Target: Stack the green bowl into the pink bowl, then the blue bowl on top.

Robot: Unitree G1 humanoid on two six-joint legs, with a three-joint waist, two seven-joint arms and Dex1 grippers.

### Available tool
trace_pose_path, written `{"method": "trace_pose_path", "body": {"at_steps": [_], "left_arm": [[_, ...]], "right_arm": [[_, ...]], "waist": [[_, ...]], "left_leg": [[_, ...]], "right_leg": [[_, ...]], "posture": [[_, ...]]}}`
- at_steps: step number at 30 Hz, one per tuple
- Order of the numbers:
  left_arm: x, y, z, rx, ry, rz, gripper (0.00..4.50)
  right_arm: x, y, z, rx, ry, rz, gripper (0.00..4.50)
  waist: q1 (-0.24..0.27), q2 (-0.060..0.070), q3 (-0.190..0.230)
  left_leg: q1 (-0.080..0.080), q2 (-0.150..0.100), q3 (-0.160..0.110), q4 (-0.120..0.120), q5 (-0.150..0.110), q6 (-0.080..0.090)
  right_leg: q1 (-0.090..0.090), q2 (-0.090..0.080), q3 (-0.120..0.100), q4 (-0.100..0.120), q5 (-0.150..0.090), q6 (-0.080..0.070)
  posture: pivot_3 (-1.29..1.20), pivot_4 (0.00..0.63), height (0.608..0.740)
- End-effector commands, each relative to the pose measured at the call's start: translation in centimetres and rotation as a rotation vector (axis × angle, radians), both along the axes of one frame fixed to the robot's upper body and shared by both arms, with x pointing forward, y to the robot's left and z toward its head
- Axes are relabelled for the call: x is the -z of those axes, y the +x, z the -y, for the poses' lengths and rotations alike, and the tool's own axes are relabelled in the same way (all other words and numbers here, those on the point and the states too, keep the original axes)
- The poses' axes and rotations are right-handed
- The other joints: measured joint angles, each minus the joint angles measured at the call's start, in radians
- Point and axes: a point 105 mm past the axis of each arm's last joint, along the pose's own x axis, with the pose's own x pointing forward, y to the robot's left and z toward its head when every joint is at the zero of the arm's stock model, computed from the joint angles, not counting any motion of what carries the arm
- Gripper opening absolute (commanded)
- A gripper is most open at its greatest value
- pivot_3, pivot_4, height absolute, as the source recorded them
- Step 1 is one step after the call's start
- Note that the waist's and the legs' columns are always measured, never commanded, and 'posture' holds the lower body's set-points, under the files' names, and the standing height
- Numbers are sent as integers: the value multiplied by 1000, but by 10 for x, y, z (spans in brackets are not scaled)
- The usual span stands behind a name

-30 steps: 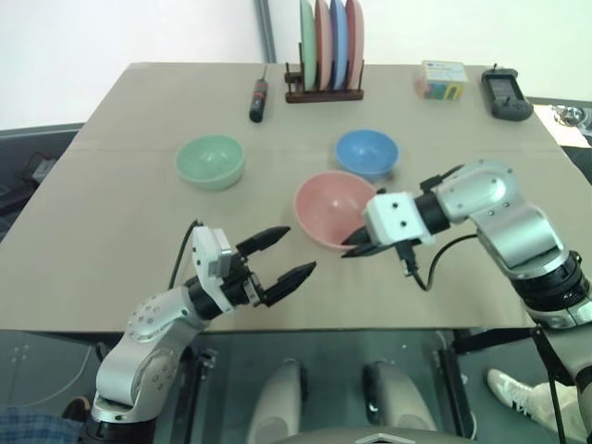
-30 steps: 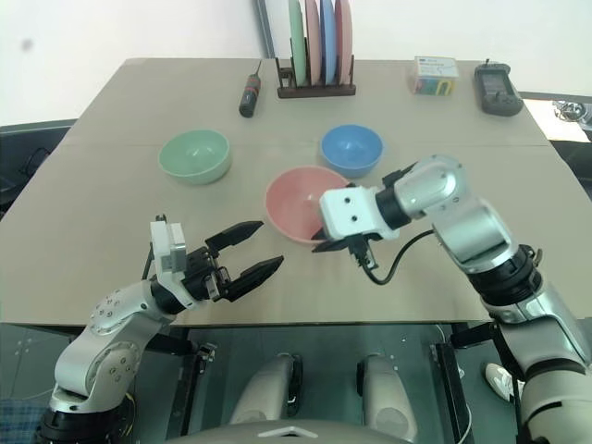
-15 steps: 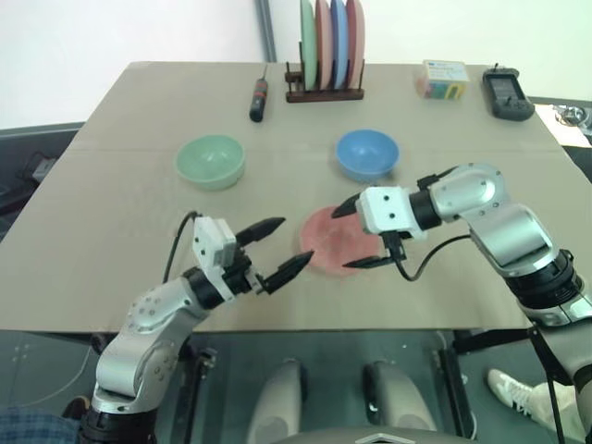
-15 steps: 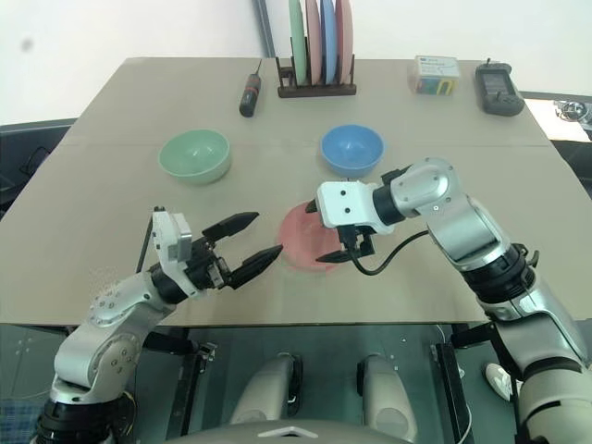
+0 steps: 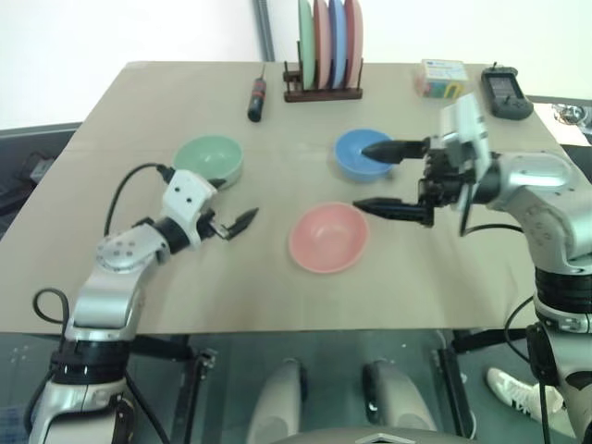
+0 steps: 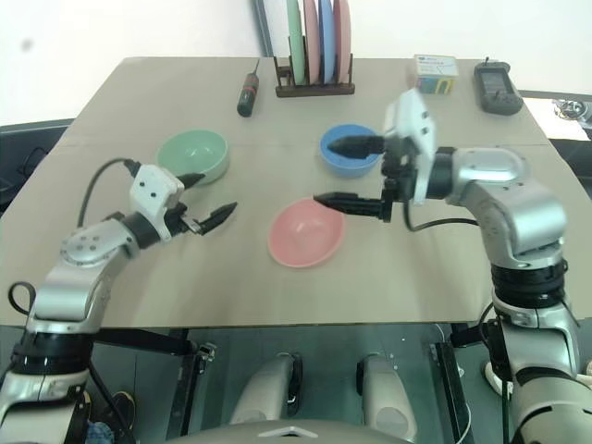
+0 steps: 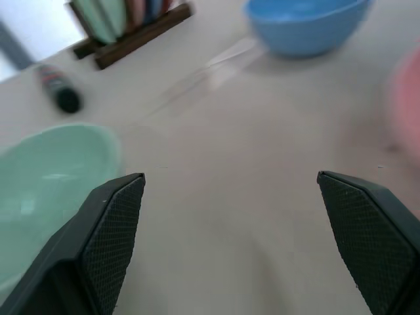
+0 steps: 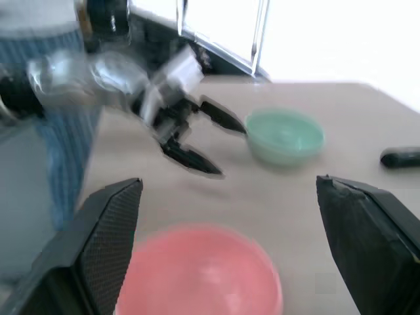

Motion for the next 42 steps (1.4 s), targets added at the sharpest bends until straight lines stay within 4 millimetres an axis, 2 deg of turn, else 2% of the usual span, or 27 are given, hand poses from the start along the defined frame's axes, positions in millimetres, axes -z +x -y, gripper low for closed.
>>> {"method": "trace_pose_path", "body": {"at_steps": [1, 5, 11, 16, 20, 23, 29, 32, 38, 42], "left_arm": [[-17, 13, -8, -40, 88, 58, 4500], [-19, 30, -17, -104, 120, 50, 4500], [-3, 50, -24, -122, 202, -5, 4500], [6, 60, -27, -128, 243, -43, 4500], [7, 66, -27, -125, 244, -54, 4500], [4, 69, -22, -99, 240, -47, 3825], [-2, 73, -19, -77, 253, -36, 1202], [-3, 73, -15, -55, 255, -37, 73], [-13, 71, 6, 30, 280, -3, 73], [-42, 57, 65, 267, 326, 105, 73]], "right_arm": [[-17, -14, 14, 20, 106, 59, 4423], [-13, -11, 31, 143, 110, 62, 4423], [-10, -8, 52, 275, 76, 79, 4423], [-13, -8, 62, 318, 57, 91, 4423], [-14, -9, 62, 325, 51, 97, 4423], [-13, -9, 62, 330, 49, 98, 4500], [-13, -9, 61, 333, 45, 100, 4500], [-13, -8, 60, 333, 44, 100, 4500], [-11, -8, 59, 330, 41, 96, 4500], [-11, -6, 58, 318, 33, 93, 4500]], "waist": [[2, 0, 0], [-2, 0, 0], [-7, 0, 0], [-4, -1, 0], [-4, -1, 1], [-3, -1, 1], [-4, -1, 1], [-4, -1, 1], [-4, -1, 1], [2, -1, 1]], "left_leg": [[-1, 0, 0, 0, 0, 0], [-1, 0, 1, 0, 0, 0], [0, 0, 1, 0, 0, 0], [-1, 0, 1, 0, 0, 0], [-1, 0, 1, 0, 0, 0], [-1, 0, 1, 0, 0, 0], [-2, 0, 1, 0, 0, 0], [-2, 0, 1, 0, 0, 0], [-2, 0, 1, 0, 0, 0], [-4, 0, 0, 1, 0, 0]], "right_leg": [[0, 0, 0, -1, 0, 0], [-1, -1, 0, -1, 0, 0], [-1, 0, 1, 0, 0, 0], [-1, 0, 1, 0, 0, 0], [-1, 0, 1, 0, 0, 0], [-1, 0, 1, 0, 0, 1], [-1, 0, 1, 0, 0, 1], [-1, 0, 1, 0, 0, 1], [-1, 0, 0, 0, 0, 1], [-2, 0, 0, 0, 0, 0]], "posture": [[0, 150, 740], [0, 150, 740], [0, 150, 740], [0, 150, 740], [0, 150, 740], [0, 150, 740], [0, 150, 740], [0, 150, 740], [0, 150, 740], [0, 150, 740]]}}
